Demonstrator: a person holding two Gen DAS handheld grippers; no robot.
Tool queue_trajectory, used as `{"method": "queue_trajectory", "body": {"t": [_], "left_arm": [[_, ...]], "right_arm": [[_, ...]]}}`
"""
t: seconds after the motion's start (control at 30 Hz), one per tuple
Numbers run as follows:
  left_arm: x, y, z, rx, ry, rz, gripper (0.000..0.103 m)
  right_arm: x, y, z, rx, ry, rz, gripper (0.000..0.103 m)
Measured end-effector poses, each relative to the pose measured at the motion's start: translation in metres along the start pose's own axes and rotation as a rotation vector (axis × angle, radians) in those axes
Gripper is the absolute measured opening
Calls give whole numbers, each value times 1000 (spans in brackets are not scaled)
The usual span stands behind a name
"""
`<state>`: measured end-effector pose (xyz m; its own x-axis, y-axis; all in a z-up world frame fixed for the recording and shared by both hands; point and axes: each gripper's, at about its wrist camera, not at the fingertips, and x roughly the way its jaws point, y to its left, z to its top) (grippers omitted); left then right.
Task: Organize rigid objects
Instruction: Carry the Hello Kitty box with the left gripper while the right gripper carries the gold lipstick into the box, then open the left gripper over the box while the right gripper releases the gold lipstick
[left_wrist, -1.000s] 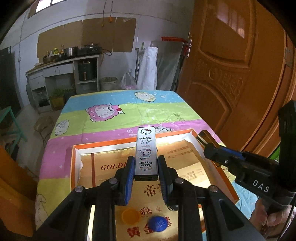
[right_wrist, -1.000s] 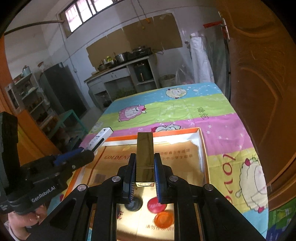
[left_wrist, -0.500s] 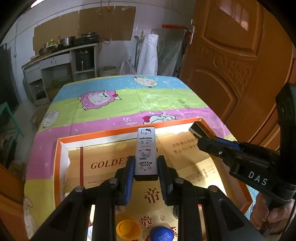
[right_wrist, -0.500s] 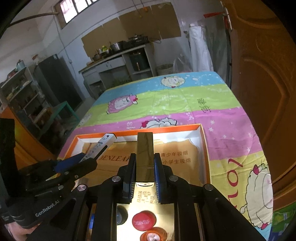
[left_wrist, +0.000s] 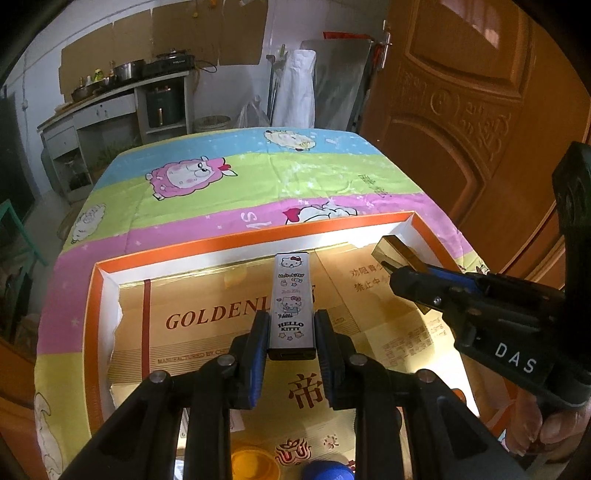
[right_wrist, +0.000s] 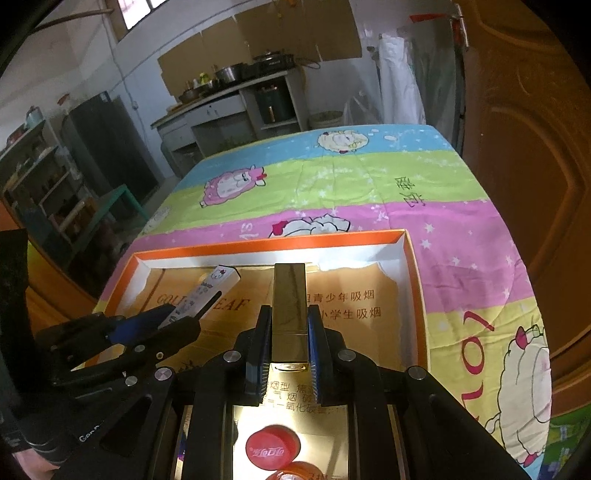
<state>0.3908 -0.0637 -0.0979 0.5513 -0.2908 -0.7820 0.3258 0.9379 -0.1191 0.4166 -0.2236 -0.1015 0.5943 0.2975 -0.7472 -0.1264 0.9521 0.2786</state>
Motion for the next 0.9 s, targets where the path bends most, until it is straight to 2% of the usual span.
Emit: {"method": "queue_trajectory", "body": {"t": [0.47,0.8,0.9], "left_arm": [[17,-2,1,16,72,-14,25],[22,1,1,-1,96,-33,25],[23,1,1,-3,94,-28,28]], "right_arm": [[19,1,1,-3,85,-27,18],[29,4,-1,-29,146,-70,18],[30,5,-1,-35,155,-78,19]]}}
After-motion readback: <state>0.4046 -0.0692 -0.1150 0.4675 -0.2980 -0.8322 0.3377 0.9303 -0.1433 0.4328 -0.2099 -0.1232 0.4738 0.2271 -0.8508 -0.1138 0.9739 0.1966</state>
